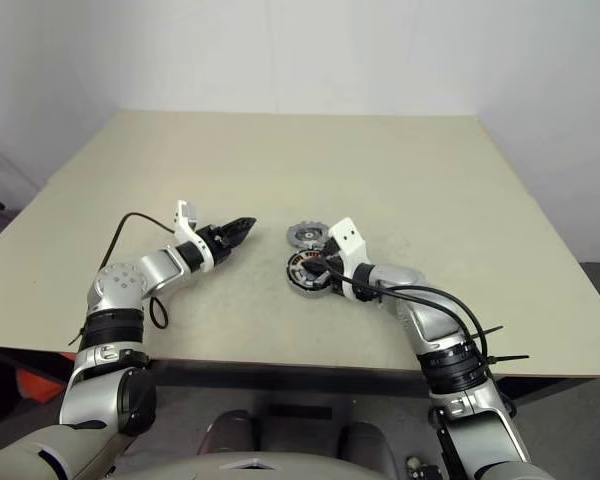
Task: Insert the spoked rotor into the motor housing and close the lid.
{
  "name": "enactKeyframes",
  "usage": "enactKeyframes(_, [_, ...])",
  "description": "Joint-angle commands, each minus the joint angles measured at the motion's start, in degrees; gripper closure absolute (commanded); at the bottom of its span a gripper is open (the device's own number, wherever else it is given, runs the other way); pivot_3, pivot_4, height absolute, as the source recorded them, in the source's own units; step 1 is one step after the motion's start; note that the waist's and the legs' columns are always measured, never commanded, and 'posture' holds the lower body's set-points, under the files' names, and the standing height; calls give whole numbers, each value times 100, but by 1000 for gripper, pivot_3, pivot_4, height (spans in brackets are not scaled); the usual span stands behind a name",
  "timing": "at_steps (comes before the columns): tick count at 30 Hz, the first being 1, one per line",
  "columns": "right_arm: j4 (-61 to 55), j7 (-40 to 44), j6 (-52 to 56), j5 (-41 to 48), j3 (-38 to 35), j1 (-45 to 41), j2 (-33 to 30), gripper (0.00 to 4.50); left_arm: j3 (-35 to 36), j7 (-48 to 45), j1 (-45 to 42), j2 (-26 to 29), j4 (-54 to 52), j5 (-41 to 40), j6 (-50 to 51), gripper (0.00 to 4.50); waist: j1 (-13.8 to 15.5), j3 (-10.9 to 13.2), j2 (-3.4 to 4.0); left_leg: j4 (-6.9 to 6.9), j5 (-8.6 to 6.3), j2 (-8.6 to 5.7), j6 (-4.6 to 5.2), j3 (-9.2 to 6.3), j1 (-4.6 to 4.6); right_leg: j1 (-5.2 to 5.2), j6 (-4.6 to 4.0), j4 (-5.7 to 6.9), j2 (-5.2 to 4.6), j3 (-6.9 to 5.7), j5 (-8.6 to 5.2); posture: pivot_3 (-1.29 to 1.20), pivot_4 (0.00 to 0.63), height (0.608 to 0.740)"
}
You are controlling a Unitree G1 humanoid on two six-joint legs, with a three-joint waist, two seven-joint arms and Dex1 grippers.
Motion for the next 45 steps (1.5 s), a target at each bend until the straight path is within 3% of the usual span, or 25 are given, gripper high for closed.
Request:
enactKeyframes(1, [-30, -2, 41, -26, -142, -59, -133, 4500, 77, -76, -161, 91, 19, 17, -149, 1795, 3, 0, 0, -1, 1, 0, -2, 0, 1, 0, 0, 0, 0, 0, 0, 0, 0, 740])
enactKeyframes(13, [-1220, 273, 369, 480, -117, -123, -244, 4500, -7, -147, -167, 91, 116, 108, -196, 1795, 10, 0, 0, -18, 2, -6, -2, -2, -11, -29, -2, -1, 2, -3, -1, 0, 0, 740])
enactKeyframes(22, [17, 80, 144, 5, 256, 57, -13, 4500, 47, -132, -180, 145, 95, 132, -188, 1795, 4, 1, -1, -16, 5, -2, -7, -2, -9, -24, -4, 0, 1, -2, -1, 0, 0, 740])
enactKeyframes(35, [-796, 411, 133, 375, -253, -227, -387, 4500, 2, -182, -149, 73, 43, 138, -219, 1795, 17, 1, -1, -16, 5, -5, -7, -4, -10, -23, -3, 0, 2, -2, -1, 0, 0, 740])
enactKeyframes(45, [698, 268, -390, -61, -91, -208, -163, 4500, -65, -245, -126, 17, 15, 194, -245, 1795, 7, 1, -2, -15, 6, -5, -9, -2, -11, -25, -5, 1, 1, -2, -1, 0, 0, 740])
